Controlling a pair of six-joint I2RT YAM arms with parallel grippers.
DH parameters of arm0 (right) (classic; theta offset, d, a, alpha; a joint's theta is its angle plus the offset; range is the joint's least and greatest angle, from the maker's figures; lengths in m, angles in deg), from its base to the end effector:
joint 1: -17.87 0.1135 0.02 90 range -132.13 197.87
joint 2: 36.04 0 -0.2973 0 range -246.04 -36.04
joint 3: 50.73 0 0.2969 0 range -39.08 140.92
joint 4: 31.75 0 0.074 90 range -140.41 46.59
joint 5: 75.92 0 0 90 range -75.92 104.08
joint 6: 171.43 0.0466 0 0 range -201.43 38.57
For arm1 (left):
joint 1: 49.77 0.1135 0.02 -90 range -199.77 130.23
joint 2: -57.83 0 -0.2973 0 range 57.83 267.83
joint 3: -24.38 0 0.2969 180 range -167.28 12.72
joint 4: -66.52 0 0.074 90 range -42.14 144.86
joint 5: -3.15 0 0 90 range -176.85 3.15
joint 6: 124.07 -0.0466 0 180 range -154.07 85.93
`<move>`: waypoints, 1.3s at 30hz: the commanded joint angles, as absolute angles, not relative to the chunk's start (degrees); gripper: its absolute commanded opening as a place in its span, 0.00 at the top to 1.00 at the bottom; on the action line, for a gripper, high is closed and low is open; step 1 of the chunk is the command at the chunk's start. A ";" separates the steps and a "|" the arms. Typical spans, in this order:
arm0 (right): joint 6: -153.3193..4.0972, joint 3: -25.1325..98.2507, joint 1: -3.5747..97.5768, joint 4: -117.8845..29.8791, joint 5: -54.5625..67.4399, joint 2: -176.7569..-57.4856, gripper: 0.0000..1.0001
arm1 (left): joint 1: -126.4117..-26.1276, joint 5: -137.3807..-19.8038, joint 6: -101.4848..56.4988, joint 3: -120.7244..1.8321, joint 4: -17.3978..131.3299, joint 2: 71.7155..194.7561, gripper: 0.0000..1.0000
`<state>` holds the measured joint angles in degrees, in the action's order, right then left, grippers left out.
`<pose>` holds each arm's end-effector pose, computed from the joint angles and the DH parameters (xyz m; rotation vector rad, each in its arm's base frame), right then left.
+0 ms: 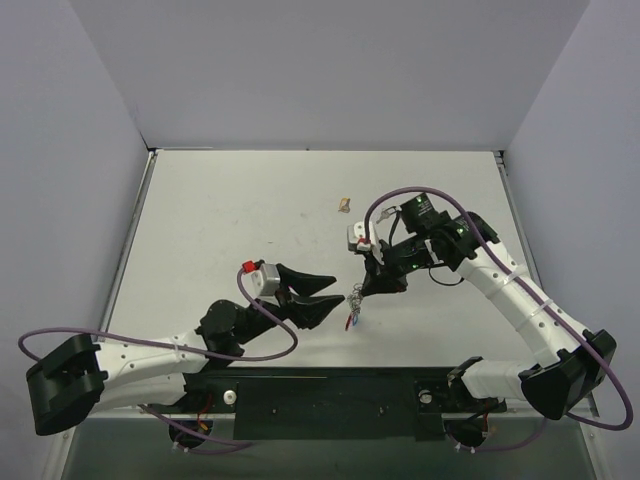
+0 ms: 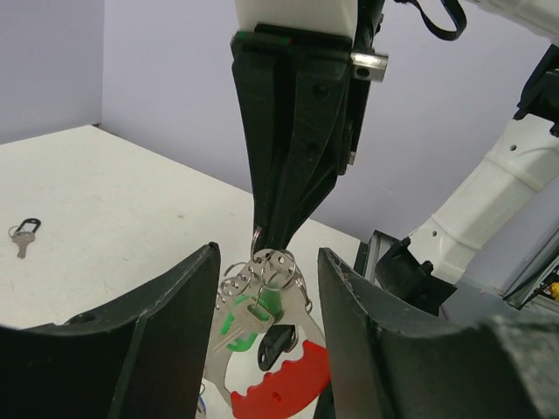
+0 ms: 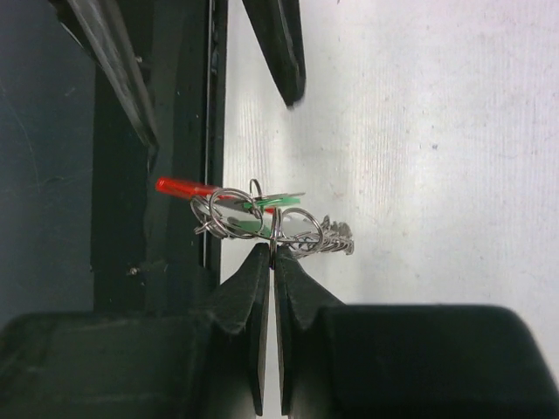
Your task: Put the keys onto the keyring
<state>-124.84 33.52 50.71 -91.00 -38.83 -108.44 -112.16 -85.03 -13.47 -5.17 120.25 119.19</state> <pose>0.2233 0.1884 0.3827 -1.6541 1.4326 0.9872 0.1107 -0.2148 0.2629 0.4883 1.1941 -1.2803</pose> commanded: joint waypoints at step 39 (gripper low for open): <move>-140.22 41.26 54.17 -114.25 -28.90 -113.39 1.00 | -109.54 -66.99 -7.09 -17.34 127.64 138.60 0.62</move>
<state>-139.44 40.63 54.58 -111.39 -26.45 -113.62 -109.93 -68.22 -8.27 -14.67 122.59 138.41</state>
